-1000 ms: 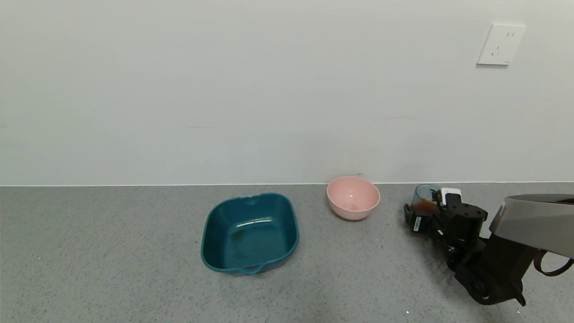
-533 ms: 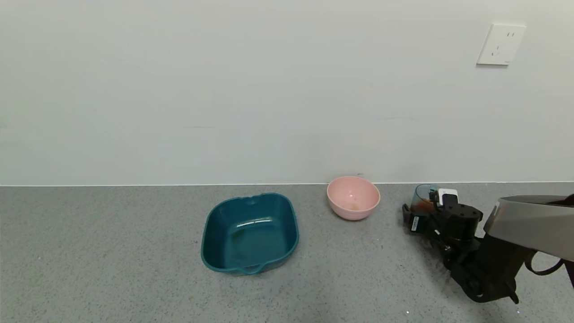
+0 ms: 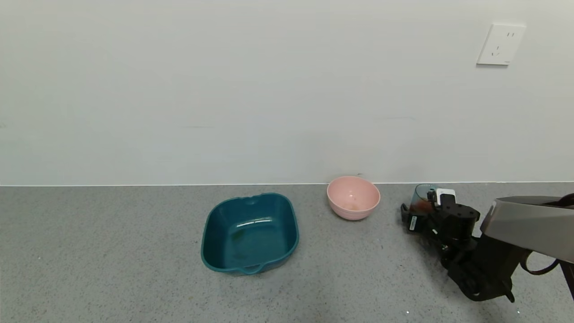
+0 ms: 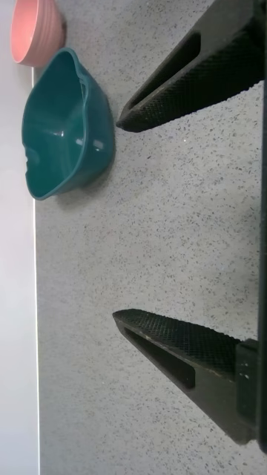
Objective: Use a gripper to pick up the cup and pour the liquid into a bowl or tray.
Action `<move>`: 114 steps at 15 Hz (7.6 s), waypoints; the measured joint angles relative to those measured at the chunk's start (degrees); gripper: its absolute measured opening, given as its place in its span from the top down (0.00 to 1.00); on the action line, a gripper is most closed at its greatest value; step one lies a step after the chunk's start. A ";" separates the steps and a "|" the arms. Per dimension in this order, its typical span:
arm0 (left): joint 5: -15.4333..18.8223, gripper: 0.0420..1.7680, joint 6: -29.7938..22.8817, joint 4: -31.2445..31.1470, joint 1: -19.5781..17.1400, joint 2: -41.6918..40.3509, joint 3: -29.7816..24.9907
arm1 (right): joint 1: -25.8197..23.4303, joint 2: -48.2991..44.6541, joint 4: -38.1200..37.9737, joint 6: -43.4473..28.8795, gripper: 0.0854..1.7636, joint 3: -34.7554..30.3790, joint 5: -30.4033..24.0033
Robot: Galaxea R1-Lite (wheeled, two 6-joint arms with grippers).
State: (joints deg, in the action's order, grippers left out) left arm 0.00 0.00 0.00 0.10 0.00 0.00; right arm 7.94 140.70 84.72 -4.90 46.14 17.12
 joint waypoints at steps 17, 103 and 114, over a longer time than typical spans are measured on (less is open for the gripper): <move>0.00 0.03 0.00 0.00 0.00 0.00 0.00 | -0.06 0.04 -0.13 0.02 0.23 0.96 -0.04; 0.00 0.03 0.00 0.00 0.00 0.00 0.00 | 9.95 -10.06 -35.34 80.99 0.24 26.89 8.16; 0.00 0.03 0.00 0.00 0.00 0.00 0.00 | 10.00 -10.56 -33.33 91.56 0.24 27.34 8.13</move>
State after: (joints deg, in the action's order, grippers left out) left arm 0.00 0.00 0.00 0.10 0.00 0.00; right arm 17.93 130.15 51.40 86.66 73.48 25.25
